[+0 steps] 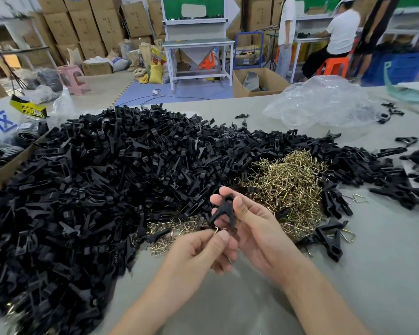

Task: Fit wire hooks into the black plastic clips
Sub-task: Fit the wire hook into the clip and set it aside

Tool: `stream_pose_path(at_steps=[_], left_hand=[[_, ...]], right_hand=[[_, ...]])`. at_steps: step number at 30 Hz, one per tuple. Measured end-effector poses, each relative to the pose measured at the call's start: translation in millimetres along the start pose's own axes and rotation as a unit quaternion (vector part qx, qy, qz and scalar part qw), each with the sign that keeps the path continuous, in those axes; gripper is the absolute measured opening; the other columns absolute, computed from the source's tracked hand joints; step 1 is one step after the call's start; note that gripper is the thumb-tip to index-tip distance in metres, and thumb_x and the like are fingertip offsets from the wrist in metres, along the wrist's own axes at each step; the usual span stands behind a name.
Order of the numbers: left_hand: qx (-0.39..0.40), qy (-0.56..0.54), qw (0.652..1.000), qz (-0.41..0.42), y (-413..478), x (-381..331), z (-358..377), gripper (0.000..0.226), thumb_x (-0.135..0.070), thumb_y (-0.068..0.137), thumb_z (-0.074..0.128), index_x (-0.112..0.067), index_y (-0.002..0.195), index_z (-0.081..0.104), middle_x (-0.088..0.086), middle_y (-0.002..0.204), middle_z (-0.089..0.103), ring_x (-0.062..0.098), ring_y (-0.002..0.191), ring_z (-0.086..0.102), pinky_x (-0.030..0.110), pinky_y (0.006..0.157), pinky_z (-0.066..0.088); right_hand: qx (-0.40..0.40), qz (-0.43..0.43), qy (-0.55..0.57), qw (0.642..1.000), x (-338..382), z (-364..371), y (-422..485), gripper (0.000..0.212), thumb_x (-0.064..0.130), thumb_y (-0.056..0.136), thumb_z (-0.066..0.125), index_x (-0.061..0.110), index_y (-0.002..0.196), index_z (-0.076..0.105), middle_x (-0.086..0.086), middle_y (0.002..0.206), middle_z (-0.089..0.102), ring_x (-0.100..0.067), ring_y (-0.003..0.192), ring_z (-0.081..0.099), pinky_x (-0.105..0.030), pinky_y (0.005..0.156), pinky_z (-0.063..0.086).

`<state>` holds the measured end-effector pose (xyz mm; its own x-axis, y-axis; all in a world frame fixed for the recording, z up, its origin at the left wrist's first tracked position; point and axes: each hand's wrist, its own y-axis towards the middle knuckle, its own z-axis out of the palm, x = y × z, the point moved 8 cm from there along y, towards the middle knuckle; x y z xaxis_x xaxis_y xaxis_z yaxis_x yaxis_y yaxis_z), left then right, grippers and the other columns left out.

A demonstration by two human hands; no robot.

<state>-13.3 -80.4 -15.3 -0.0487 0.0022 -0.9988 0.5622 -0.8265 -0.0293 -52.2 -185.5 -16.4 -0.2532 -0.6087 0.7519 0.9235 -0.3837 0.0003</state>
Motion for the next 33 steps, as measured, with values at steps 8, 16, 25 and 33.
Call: stream_pose_path(at_steps=[8, 16, 25, 33], left_hand=[[-0.060, -0.107, 0.991, -0.058, 3, 14, -3, 0.024, -0.040, 0.071, 0.072, -0.017, 0.067, 0.076, 0.005, 0.062, 0.064, 0.013, 0.044, 0.054, 0.021, 0.045, 0.044], [-0.047, -0.218, 0.971, -0.084, 3, 14, -3, 0.016, -0.015, 0.078, 0.065, -0.009, 0.075, 0.079, 0.015, 0.077, 0.072, 0.016, 0.060, 0.068, 0.024, 0.059, 0.058], [-0.071, -0.162, 0.981, -0.081, 3, 18, -3, 0.029, -0.031, 0.078, 0.068, -0.006, 0.084, 0.080, 0.019, 0.082, 0.073, 0.019, 0.061, 0.068, 0.026, 0.057, 0.057], [-0.099, -0.143, 0.983, -0.054, 2, 17, -6, 0.034, -0.044, 0.071, 0.071, -0.013, 0.079, 0.080, 0.011, 0.081, 0.074, 0.011, 0.063, 0.063, 0.024, 0.058, 0.052]], right_hand=[[0.040, 0.031, -0.024, 0.998, -8, 6, -1, 0.031, 0.019, 0.098, 0.053, 0.009, 0.120, 0.072, -0.012, 0.115, 0.072, -0.018, 0.086, 0.069, -0.030, 0.069, 0.058], [0.011, 0.006, -0.005, 1.000, -6, 0, 2, 0.031, 0.018, 0.095, 0.054, 0.007, 0.120, 0.070, -0.011, 0.111, 0.072, -0.019, 0.092, 0.069, -0.029, 0.077, 0.057], [-0.026, 0.027, 0.019, 0.999, -5, -4, 3, 0.031, 0.018, 0.094, 0.054, 0.007, 0.120, 0.067, -0.010, 0.108, 0.074, -0.018, 0.088, 0.071, -0.030, 0.069, 0.059], [0.001, 0.037, 0.016, 0.999, -8, 0, 2, 0.030, 0.016, 0.095, 0.053, 0.005, 0.120, 0.065, -0.010, 0.107, 0.073, -0.018, 0.082, 0.070, -0.031, 0.069, 0.059]])
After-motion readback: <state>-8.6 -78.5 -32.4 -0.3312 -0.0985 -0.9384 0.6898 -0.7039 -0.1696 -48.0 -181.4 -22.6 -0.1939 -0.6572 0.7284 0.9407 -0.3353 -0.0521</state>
